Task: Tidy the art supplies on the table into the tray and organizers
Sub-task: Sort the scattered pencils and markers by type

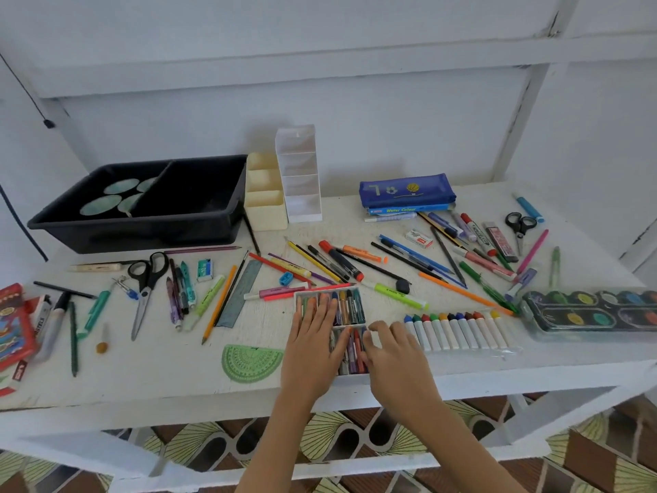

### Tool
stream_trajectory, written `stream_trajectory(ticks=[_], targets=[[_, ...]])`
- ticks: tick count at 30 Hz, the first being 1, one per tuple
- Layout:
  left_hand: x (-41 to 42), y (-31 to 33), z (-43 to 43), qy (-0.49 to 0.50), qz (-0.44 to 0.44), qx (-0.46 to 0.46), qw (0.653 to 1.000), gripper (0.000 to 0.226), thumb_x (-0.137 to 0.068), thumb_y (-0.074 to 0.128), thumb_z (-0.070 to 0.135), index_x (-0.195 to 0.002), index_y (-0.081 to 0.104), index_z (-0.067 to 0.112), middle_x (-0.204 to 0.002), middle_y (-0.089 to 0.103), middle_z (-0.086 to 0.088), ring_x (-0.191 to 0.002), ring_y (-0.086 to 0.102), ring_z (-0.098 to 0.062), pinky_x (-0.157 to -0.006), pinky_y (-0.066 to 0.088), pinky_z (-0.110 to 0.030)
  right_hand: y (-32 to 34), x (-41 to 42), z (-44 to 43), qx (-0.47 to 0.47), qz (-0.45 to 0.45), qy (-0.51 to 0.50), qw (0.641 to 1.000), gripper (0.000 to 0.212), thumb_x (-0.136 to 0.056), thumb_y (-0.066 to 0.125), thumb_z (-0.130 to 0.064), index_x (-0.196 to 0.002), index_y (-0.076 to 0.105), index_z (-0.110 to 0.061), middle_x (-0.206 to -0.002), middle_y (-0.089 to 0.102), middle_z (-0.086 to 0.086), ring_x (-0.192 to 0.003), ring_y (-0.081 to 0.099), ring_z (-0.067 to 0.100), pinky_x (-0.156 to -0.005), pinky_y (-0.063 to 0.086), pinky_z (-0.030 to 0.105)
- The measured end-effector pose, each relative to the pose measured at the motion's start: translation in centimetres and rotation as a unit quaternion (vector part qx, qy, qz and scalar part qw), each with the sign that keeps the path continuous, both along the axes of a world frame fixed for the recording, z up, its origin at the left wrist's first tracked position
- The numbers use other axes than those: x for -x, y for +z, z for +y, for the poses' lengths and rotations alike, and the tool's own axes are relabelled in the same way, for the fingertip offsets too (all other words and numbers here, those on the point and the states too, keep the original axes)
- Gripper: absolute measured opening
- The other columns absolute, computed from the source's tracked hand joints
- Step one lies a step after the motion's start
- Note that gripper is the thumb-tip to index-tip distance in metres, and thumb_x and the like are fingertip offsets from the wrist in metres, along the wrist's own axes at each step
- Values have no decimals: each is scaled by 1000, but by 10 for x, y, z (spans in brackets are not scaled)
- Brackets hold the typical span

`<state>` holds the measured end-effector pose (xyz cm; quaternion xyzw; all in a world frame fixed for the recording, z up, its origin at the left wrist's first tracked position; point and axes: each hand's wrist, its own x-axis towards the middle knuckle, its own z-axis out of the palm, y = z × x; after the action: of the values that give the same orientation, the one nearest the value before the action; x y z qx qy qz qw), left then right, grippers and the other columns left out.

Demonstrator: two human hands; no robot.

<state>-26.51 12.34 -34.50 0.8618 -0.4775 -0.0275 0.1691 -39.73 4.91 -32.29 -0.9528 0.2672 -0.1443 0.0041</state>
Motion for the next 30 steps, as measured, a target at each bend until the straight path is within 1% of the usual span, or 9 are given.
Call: stream_trajectory(ticks=[6, 11, 14, 16, 18, 21, 23, 26, 30], targets=[[1, 0, 1, 17, -8, -6, 1000, 73, -86, -4, 65, -149, -4, 27, -152, -15, 14, -141, -19, -6, -115, -14, -27, -6, 7, 12, 36, 52, 20, 998, 45, -61, 83, -26, -100, 72, -6, -123, 61, 16, -86, 62, 34, -63, 51, 45], [2, 2, 1, 15, -9, -15, 1000, 57, -99, 14, 49, -148, -7, 28, -150, -18, 14, -140, -20, -6, -114, -15, -27, -6, 7, 9, 26, 49, 28, 998, 46, -59, 84, -25, -100, 73, -8, -122, 63, 13, -80, 62, 31, -60, 51, 41], [-1, 0, 1, 14, -21, -26, 999, 52, -99, 2, 46, -145, -13, 27, -152, -19, 10, -139, -23, -8, -113, -17, -28, -2, 3, 8, -9, 18, 12, 1000, 39, -70, 74, -23, -106, 71, -10, -122, 64, 6, -82, 62, 25, -64, 51, 37], [-4, -3, 2, 6, -39, -30, 999, 60, -89, -13, 48, -144, -15, 26, -153, -18, 8, -138, -25, -9, -112, -19, -27, 2, -1, 10, -63, -16, 4, 998, 41, -89, 54, -18, -129, 55, -9, -139, 50, 5, -104, 55, 25, -83, 47, 37], [-5, -3, 3, -1, -13, 2, 1000, 63, -90, -10, 47, -148, -4, 24, -156, -8, 7, -142, -16, -10, -114, -15, -26, 3, -3, 12, -120, -45, 13, 992, 47, -96, 42, -15, -142, 36, -9, -150, 33, 8, -122, 42, 26, -98, 38, 37], [-7, 4, 5, 12, 149, 144, 978, 45, -104, 24, 27, -147, 27, 19, -155, 24, -2, -145, 14, -17, -119, 10, -38, 6, -13, 15, -146, -83, 37, 985, 48, -95, 42, -14, -143, 36, -10, -148, 35, 8, -124, 40, 26, -99, 38, 38], [-8, 13, 15, 37, 204, 219, 953, 40, -103, 32, 19, -142, 39, 20, -150, 35, -1, -141, 24, -16, -117, 19, -41, 6, -24, 17, -167, -77, 44, 982, 48, -95, 42, -14, -143, 37, -13, -146, 37, 5, -126, 37, 22, -101, 35, 36], [-12, 24, 39, 61, 151, 250, 954, 37, -101, 35, 15, -136, 46, 19, -143, 44, 3, -136, 33, -9, -117, 13, -27, 8, -48, 27, -184, -100, 66, 976, 41, -92, 44, -13, -133, 48, -13, -133, 48, 6, -122, 42, 23, -99, 36, 36], [-35, 30, 85, 116, 108, 265, 951, 35, -99, 39, 16, -132, 51, 18, -133, 53, 5, -124, 45, -8, -109, 24, -17, 15, -91, 54, -216, -108, 103, 965, 36, -90, 49, -7, -126, 56, -12, -121, 54, 8, -114, 47, 24, -97, 39, 38]])
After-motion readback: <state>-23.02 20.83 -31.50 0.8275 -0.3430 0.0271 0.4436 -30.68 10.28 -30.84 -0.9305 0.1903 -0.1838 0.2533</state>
